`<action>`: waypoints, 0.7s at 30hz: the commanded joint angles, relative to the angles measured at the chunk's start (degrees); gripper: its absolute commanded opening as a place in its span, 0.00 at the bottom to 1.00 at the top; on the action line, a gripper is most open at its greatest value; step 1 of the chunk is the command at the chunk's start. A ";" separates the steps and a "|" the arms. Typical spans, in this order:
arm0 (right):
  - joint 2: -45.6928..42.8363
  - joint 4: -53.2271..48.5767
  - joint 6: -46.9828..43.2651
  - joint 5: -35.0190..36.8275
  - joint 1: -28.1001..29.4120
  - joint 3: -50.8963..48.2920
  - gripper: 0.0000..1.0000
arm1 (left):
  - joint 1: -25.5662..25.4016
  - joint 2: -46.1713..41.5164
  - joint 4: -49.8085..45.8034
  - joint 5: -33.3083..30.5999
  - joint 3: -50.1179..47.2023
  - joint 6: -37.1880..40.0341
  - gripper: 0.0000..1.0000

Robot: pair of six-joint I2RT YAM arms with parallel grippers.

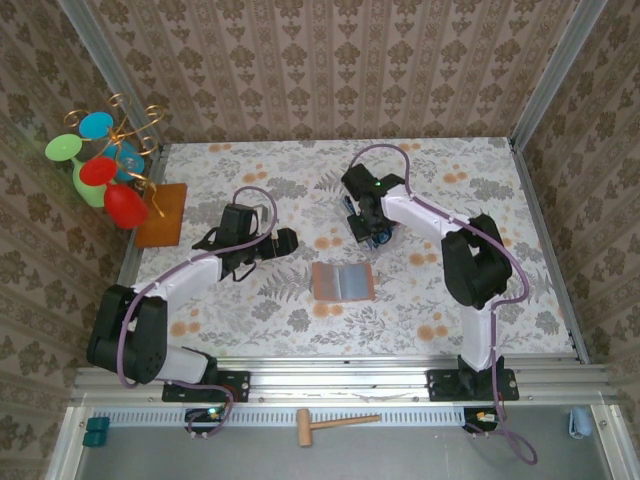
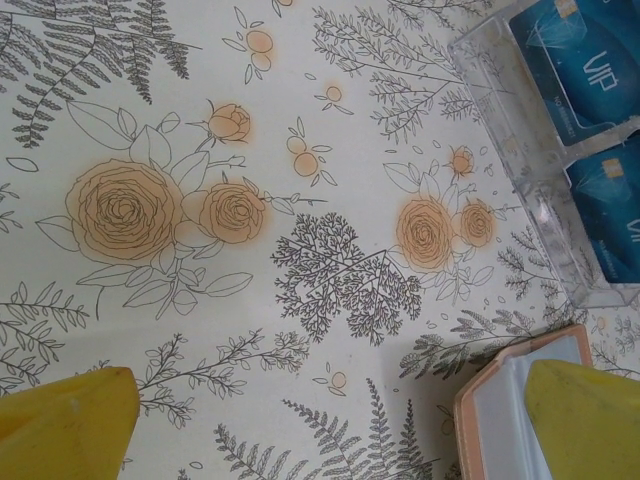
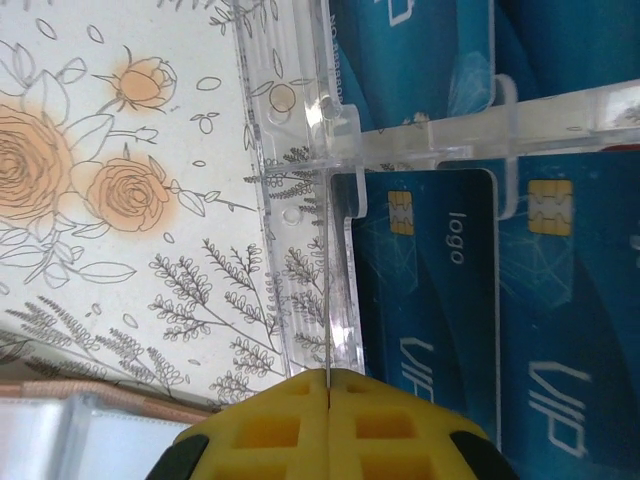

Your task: Put the credit cards into the card holder

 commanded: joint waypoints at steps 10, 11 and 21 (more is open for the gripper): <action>-19.99 10.00 12.85 -10.49 0.85 -13.36 0.00 | -12.13 -2.23 -14.06 -13.33 5.77 10.50 1.00; -21.75 12.49 15.07 -11.53 0.76 -15.99 0.00 | -13.24 -2.08 -14.51 -14.46 6.02 11.01 1.00; -33.07 37.06 31.65 -22.75 -0.86 -41.54 0.00 | -21.55 1.27 -13.96 -22.88 6.40 13.70 1.00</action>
